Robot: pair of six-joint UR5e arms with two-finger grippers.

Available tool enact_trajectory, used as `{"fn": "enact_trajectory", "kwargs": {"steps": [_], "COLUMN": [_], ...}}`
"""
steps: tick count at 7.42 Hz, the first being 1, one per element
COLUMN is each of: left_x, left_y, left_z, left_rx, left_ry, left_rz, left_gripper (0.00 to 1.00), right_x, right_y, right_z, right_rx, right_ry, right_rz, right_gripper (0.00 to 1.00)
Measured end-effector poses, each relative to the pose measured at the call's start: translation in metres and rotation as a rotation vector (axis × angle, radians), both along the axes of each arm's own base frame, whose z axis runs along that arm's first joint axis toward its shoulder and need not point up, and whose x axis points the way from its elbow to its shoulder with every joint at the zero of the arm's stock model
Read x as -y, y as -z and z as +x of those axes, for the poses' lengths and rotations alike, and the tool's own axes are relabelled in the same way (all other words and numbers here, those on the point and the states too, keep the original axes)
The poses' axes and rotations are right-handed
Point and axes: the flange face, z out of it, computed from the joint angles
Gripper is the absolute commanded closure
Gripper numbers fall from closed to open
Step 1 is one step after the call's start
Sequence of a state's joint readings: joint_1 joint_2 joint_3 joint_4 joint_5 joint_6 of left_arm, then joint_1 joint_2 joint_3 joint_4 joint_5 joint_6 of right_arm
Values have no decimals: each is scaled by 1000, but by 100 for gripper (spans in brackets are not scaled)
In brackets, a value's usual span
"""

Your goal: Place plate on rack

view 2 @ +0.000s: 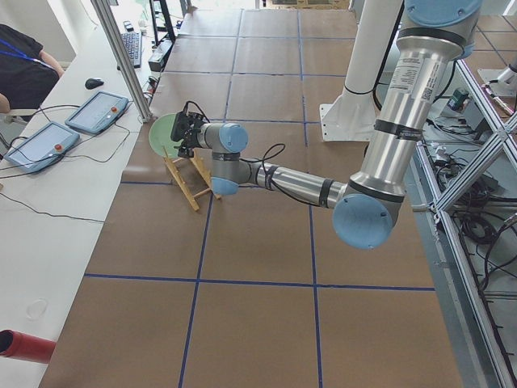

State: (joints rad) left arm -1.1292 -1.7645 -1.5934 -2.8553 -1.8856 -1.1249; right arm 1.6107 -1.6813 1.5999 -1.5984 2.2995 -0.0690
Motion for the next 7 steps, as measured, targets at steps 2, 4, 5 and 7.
{"fn": "enact_trajectory", "kwargs": {"steps": [2,4,5,7], "left_x": [-17,-29,-29,-23], "left_y": [-7,-43,-61,-92], "left_z": [-26,-43,-53,-77], "left_rx": [284,515,616,749], "left_ry": [-23,-94,-163,-333], "left_rz": [15,7,-15,-72], "left_gripper": [0,0,0,0], "right_x": [0,0,0,0], "right_y": [0,0,0,0], "right_z": [0,0,0,0], "right_rx": [0,0,0,0], "right_ry": [0,0,0,0], "right_rz": [0,0,0,0], "right_gripper": [0,0,0,0]}}
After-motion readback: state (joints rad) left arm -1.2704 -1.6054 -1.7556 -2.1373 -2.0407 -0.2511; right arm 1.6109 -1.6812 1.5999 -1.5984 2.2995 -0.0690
